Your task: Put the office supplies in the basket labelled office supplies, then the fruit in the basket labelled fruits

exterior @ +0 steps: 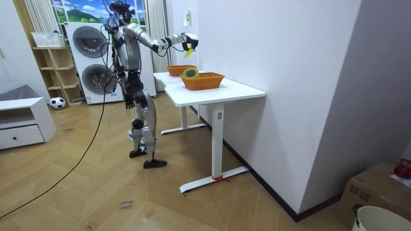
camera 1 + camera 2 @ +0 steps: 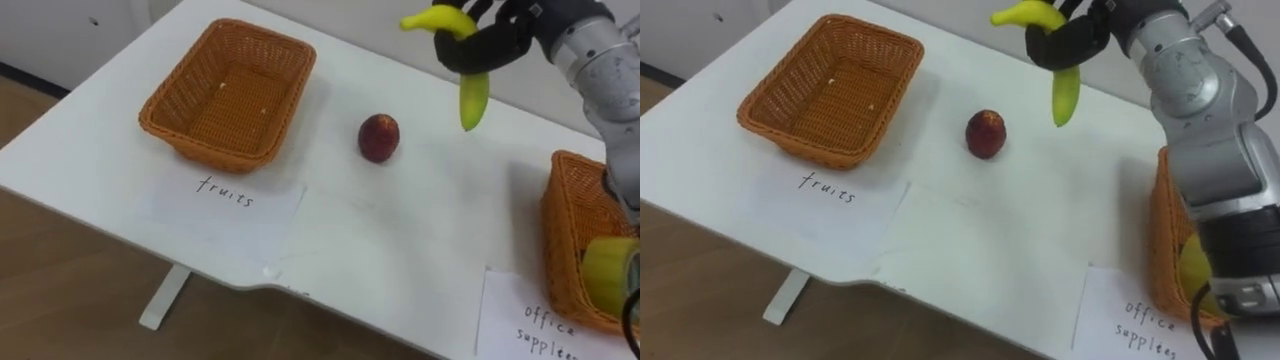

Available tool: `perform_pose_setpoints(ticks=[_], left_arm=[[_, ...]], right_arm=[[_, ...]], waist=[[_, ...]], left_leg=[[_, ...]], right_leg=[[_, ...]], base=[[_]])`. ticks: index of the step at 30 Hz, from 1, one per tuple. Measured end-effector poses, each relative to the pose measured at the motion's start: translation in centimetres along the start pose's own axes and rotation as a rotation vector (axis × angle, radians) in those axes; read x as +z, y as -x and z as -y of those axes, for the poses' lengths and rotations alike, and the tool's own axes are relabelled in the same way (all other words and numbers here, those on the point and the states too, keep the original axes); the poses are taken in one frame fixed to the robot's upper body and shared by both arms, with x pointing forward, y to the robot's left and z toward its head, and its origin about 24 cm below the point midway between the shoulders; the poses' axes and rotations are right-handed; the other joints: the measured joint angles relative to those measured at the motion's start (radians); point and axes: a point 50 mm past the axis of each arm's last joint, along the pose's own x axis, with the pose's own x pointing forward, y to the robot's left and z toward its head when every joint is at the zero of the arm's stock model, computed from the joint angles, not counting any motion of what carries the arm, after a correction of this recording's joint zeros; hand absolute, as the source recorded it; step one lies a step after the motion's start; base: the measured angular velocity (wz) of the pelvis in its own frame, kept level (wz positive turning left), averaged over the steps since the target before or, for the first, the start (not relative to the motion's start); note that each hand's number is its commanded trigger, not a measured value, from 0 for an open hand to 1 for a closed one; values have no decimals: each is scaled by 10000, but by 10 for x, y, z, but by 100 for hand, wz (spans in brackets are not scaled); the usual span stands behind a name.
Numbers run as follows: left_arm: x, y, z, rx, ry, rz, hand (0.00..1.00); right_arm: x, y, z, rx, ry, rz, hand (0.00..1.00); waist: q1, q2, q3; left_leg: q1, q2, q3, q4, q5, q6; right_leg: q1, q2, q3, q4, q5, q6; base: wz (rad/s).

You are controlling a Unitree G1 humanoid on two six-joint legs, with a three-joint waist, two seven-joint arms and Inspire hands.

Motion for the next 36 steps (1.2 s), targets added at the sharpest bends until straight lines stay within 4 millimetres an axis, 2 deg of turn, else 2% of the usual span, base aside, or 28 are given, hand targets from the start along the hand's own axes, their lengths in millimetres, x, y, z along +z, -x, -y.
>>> perform_pose_setpoints(ticks=[3,6,9,12,16,20,22,26,31,36], left_arm=[[1,0,0,-59,-135,37,0],[0,0,1,-87,-154,-27,0],[-3,1,0,-62,-207,-145,0],[-5,1,-1,-8,-336,-280,0],[-5,1,-1,-10,-385,-397,0],[-14,2,-1,-82,-599,-777,0],[-16,2,-1,-180,-719,-904,0],[-16,2,-2,-120,-1038,-838,0],[-13,2,-3,-72,-1247,-628,0],[-12,2,-3,-135,-1243,-564,0]], right_arm=[[-1,0,0,5,-75,-105,100],[-1,0,-1,-59,-111,-156,100],[3,-2,-5,-137,-336,-22,100],[8,-5,-18,-81,-888,18,100],[8,-7,-25,-93,-1183,-110,100],[10,-9,-26,-325,-1049,-62,100],[9,-11,-27,-552,-1057,-193,100],[10,-18,-36,-716,-1192,-393,100],[14,-19,-40,-985,-1388,-328,100],[14,-19,-39,-1212,-1400,-334,100]], waist=[[275,14,10],[382,55,54],[568,55,61],[673,100,104],[1081,106,120],[1365,27,137],[1640,52,157],[1774,78,176],[1893,152,219],[1977,184,225]], left_leg=[[78,-13,-35,-19,-4,7],[182,-72,-241,-14,-29,52],[255,-101,-297,-2,-75,98],[363,-119,-511,-13,-88,111],[366,-144,-803,-34,-92,116],[220,-191,-916,5,-116,130],[218,-201,-945,7,-119,135],[220,-206,-992,20,-122,146],[279,-209,-1048,9,-129,154],[278,-213,-1118,3,-130,156]], right_leg=[[96,-18,-35,-5,-21,25],[302,-79,-174,-17,-85,107],[420,-114,-263,-30,-131,153],[619,-155,-497,-40,-192,214],[727,-186,-614,-19,-252,288],[647,-251,-697,50,-380,303],[609,-277,-785,130,-398,313],[631,-289,-844,125,-399,315],[739,-291,-923,98,-414,339],[806,-314,-1118,99,-415,341]], base=[[7],[19],[11],[20],[21],[12],[4],[1],[5],[6]])
